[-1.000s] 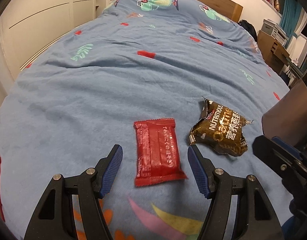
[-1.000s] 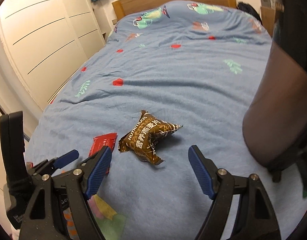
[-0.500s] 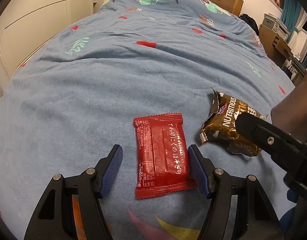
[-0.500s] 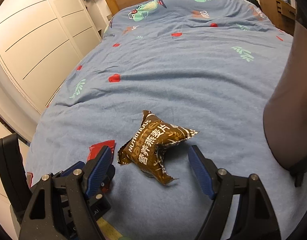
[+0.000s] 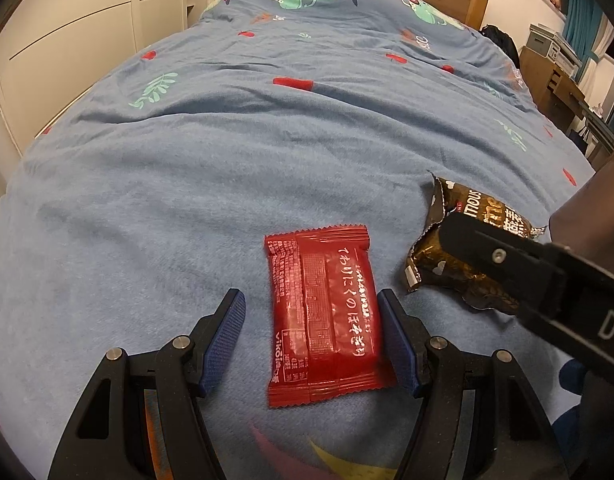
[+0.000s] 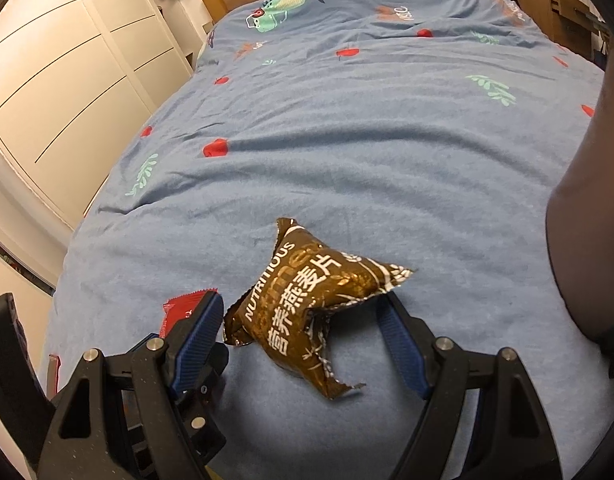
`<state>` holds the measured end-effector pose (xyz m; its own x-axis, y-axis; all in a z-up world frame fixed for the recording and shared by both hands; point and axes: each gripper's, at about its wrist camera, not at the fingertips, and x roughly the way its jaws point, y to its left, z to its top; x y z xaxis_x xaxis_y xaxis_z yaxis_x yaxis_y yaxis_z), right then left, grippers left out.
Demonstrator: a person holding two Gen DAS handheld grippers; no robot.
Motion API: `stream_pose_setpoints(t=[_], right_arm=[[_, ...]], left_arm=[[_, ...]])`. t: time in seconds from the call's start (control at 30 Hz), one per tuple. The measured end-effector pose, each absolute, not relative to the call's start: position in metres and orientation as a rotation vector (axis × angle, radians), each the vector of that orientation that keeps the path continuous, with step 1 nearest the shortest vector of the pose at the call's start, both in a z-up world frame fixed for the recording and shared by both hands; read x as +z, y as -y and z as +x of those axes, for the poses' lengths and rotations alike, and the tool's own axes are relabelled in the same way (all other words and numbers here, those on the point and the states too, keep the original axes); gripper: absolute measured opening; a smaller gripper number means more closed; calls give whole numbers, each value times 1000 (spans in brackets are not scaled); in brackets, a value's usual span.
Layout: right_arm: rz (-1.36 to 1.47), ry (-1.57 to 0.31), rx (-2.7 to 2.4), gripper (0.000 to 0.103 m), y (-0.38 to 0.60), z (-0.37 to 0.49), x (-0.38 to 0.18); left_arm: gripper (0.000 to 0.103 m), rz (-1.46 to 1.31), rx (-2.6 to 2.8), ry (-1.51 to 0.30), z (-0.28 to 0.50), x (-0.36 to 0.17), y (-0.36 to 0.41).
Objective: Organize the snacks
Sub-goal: 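Grasp the brown Nutrition bag with the right tool while the left grasps the red bar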
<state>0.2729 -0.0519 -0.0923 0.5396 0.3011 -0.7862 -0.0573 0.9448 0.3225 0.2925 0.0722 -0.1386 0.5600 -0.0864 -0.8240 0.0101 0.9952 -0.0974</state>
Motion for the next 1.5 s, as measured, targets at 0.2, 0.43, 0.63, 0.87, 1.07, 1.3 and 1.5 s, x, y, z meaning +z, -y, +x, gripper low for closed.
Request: stream_pose_setpoints(t=[0.2,0.43,0.63,0.87,1.07,1.3,1.5], right_arm=[[262,-987,211,100,48,279,-97],[239,-995,205,77,46,283,-103],[208,-996,213,57,41,285,-104],[193,-986,221,45,40,285,-103],[189,-982,223,43,40,284,-103],[184,-974,236,36,39,283,-100],[181,-969,238,33,38,281,-99]], left_arm=[[62,-78,-54,-973,293,-140,-71],[61,-67,-50,-967,293,-142,-70],[60,-52,-43,-961,293,-143,-67],[57,-36,-37,-952,293,-143,-64],[54,-29,-36,-947,292,-143,-63],[43,-19,-32,-937,292,-142,-62],[42,-8,-32,-928,291,-142,-61]])
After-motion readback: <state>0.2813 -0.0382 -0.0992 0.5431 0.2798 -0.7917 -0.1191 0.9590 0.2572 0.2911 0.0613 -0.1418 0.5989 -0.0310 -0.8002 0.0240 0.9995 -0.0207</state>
